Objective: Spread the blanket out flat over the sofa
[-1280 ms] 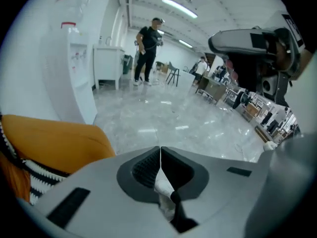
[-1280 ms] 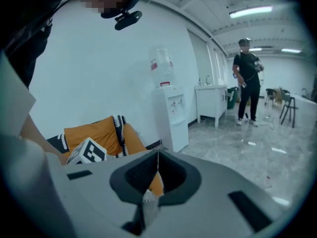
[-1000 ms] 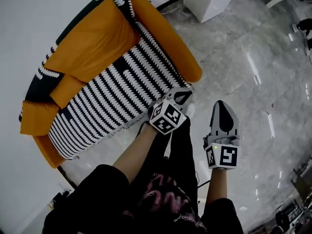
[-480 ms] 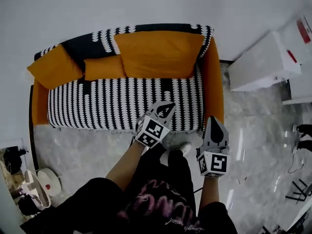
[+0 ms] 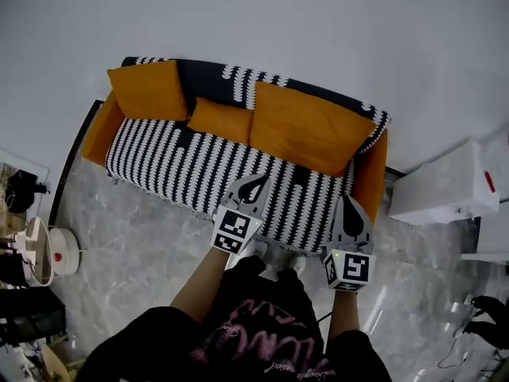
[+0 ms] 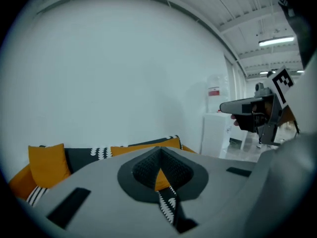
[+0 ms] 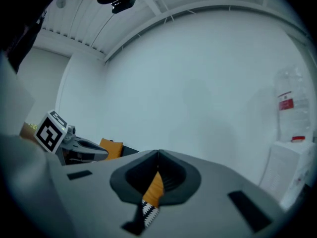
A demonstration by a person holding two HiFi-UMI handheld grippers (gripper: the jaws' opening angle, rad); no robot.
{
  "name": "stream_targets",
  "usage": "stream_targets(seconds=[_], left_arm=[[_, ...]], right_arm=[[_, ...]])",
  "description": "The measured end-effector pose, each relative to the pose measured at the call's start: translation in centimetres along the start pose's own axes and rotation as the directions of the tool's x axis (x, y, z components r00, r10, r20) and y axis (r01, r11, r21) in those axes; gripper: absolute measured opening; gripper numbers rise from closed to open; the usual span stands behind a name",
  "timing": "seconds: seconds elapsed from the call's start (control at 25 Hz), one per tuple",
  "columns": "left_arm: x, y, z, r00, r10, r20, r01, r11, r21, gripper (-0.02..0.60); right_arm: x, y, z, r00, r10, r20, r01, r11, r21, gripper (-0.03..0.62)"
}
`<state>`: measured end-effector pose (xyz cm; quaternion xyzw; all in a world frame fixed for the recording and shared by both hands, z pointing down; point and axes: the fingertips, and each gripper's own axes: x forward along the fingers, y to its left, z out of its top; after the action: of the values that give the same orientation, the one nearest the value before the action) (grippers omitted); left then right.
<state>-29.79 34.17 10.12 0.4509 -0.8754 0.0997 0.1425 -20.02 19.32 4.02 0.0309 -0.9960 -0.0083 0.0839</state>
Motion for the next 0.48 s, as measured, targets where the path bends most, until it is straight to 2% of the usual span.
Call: stream_targets(seconds=[0.08, 0.2, 0.36, 0.48], left_arm=[[-1.1, -0.3, 1.2, 0.998, 0.06, 0.027, -0.059, 0.998, -0.024, 0.011], [-2.3, -1.1, 2.7, 0.991, 0.125, 0.052, -0.125, 0.992, -0.011, 0.011], [-3.9, -2.0, 4.4, 0.983, 0.172, 0.068, -0.173, 0.985, 0.006, 0.011], [-5.3, -1.2, 6.1, 0.973, 0.21, 0.097, -0.209, 0.978, -0.019, 0.011]], right_arm=[[-0.7, -0.8, 0.5, 1.0, 0.023, 0.012, -0.023, 1.0, -0.012, 0.02], [-2.0, -2.3, 1.0, 0.998, 0.05, 0.034, -0.05, 0.999, -0.015, 0.02], [-3.9, -4.5, 2.3, 0.998, 0.04, 0.058, -0.039, 0.999, -0.01, 0.02], [-4.6, -5.1, 3.4, 0.996, 0.029, 0.082, -0.029, 1.0, -0.007, 0.02]])
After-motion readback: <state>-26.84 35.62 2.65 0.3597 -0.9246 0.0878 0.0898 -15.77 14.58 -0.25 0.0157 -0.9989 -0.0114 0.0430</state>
